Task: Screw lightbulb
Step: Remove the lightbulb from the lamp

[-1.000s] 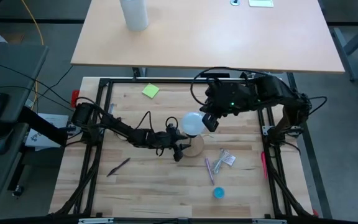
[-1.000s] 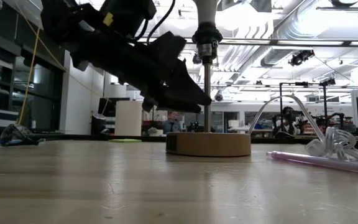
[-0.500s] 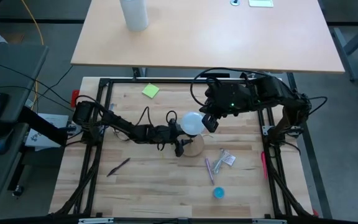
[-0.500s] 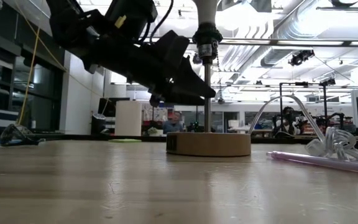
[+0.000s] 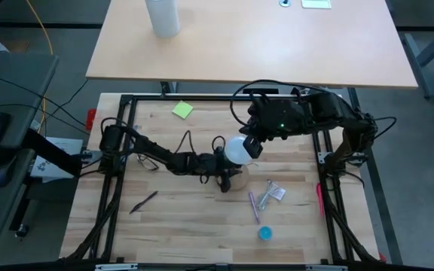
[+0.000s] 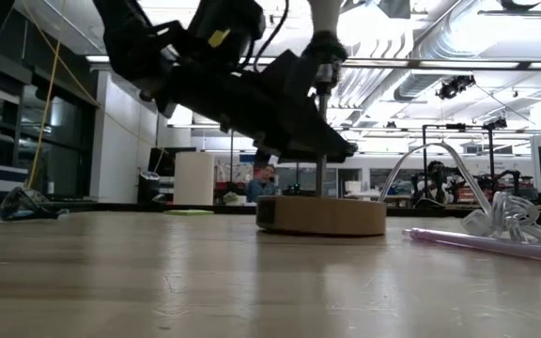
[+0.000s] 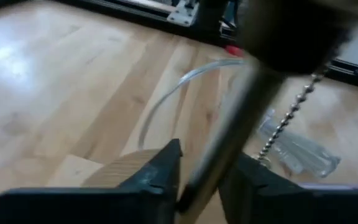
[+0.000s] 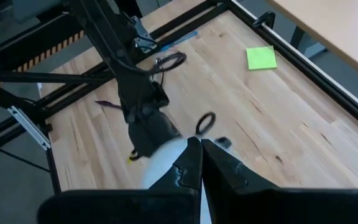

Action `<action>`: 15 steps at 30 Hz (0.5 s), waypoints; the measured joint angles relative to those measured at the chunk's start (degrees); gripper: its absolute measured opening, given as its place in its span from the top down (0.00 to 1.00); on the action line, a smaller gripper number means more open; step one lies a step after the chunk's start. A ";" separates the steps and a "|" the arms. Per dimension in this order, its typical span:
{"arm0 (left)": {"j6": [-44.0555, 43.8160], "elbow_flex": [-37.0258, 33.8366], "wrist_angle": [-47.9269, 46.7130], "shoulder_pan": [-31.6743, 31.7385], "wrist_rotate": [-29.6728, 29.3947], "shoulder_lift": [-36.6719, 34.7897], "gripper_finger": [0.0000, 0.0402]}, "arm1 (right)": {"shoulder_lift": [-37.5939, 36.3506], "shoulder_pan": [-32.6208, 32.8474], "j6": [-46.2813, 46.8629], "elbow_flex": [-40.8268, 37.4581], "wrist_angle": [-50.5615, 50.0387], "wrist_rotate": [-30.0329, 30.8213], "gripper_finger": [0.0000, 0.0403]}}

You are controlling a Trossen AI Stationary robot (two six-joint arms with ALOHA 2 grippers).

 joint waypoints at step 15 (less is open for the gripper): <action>0.50 0.91 -9.02 -0.63 -2.16 -1.41 0.95 | 3.69 -1.40 8.55 -0.07 -8.87 -10.67 1.00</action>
